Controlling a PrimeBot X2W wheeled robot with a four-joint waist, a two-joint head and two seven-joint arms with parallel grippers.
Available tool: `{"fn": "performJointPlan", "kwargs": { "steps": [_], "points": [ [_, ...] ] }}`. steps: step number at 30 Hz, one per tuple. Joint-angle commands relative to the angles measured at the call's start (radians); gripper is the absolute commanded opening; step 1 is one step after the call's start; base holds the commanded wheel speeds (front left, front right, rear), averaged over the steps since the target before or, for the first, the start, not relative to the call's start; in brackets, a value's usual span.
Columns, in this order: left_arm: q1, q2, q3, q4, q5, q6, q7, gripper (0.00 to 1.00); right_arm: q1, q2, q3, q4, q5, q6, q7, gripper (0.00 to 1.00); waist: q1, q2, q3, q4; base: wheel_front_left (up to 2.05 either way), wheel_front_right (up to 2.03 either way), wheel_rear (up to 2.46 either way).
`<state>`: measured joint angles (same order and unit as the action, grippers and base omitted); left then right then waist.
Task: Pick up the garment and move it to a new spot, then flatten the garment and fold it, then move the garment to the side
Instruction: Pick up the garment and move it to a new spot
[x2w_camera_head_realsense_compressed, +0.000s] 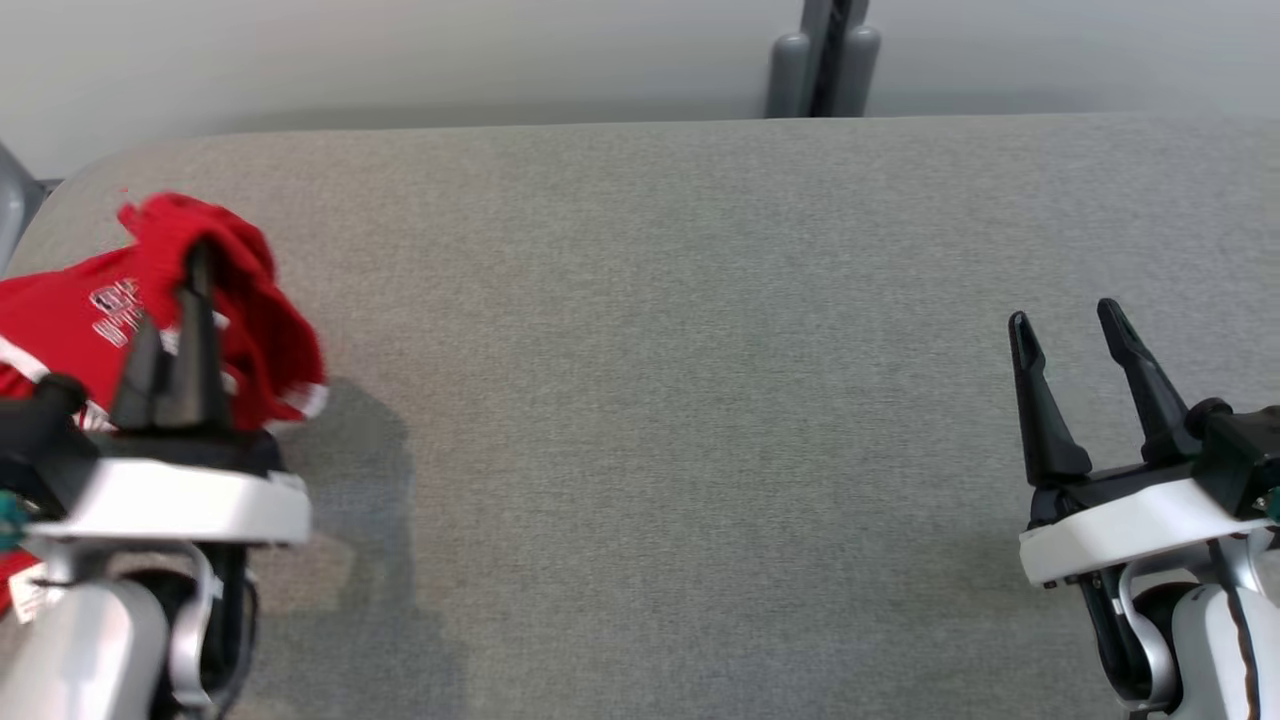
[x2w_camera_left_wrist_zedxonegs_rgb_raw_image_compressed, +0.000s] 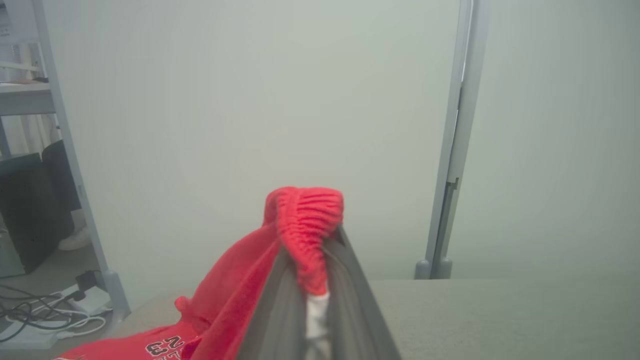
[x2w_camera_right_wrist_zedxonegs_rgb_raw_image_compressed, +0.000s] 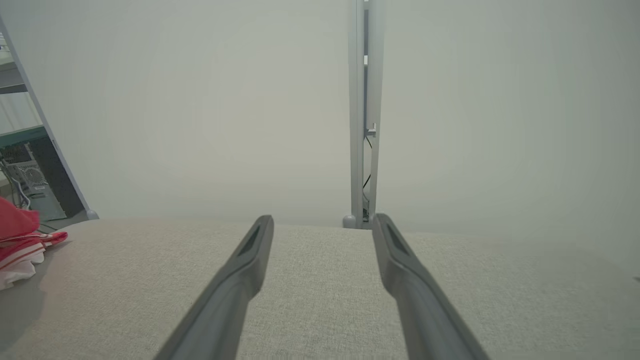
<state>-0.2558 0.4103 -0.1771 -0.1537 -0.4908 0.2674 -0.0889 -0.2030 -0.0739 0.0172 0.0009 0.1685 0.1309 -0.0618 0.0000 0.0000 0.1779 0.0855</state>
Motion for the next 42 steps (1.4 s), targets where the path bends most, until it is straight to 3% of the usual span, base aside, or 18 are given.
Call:
{"fn": "performJointPlan", "kwargs": {
  "steps": [1,6,10,11,17,22,26,28,29,37,42],
  "points": [
    [0.024,-0.001,-0.012,-0.038,0.01,0.01,0.008,0.0,0.013,-0.001,-0.003,-0.004,0.004,0.0,-0.006,1.0,0.0,0.0,-0.01,-0.016,0.0,0.0,0.0],
    [0.076,-0.024,-0.089,-0.143,0.021,0.007,0.053,0.0,0.017,0.008,0.006,-0.009,0.009,0.0,-0.002,1.0,0.0,0.0,-0.015,-0.076,0.0,0.0,0.0],
    [0.013,-0.061,-0.177,-0.132,0.02,-0.039,0.078,0.0,0.005,0.014,0.019,-0.005,0.016,0.0,-0.005,1.0,0.0,0.0,-0.003,-0.165,0.0,0.0,0.0],
    [-0.045,-0.087,-0.237,-0.091,0.024,-0.081,0.094,0.0,-0.002,0.016,0.033,0.0,0.023,0.0,-0.01,1.0,0.0,0.0,0.01,-0.237,0.0,0.0,0.0],
    [-0.198,-0.167,-0.345,0.07,0.028,-0.16,0.128,0.0,-0.013,0.021,0.049,0.027,0.05,0.0,-0.033,1.0,0.0,0.0,0.068,-0.408,0.0,0.0,0.0],
    [-0.26,-0.22,-0.404,0.265,0.008,-0.215,0.147,0.0,-0.013,0.022,0.054,0.057,0.091,0.0,-0.067,1.0,0.0,0.0,0.124,-0.485,0.0,0.0,0.0],
    [-0.288,-0.255,-0.441,0.407,-0.005,-0.261,0.147,0.0,-0.022,0.022,0.059,0.081,0.111,0.0,-0.095,1.0,0.0,0.0,0.152,-0.505,0.0,0.0,0.0],
    [-0.296,-0.267,-0.456,0.455,-0.008,-0.279,0.141,0.5,-0.027,0.022,0.057,0.095,0.115,0.0,-0.104,1.0,0.0,0.0,0.158,-0.503,0.0,0.0,0.0],
    [-0.298,-0.273,-0.462,0.471,-0.011,-0.288,0.137,1.0,-0.029,0.021,0.054,0.1,0.117,0.0,-0.11,1.0,0.0,0.0,0.16,-0.498,0.0,0.0,0.0],
    [-0.261,-0.283,-0.499,0.469,-0.022,-0.334,0.077,1.0,-0.039,0.021,0.03,0.132,0.099,0.0,-0.118,1.0,0.0,0.0,0.124,-0.411,0.0,0.0,0.0],
    [-0.208,-0.246,-0.461,0.391,-0.013,-0.285,0.017,1.0,-0.033,0.021,0.011,0.124,0.08,0.0,-0.106,1.0,0.0,0.0,0.083,-0.337,0.0,0.0,0.0]
  ]
}}
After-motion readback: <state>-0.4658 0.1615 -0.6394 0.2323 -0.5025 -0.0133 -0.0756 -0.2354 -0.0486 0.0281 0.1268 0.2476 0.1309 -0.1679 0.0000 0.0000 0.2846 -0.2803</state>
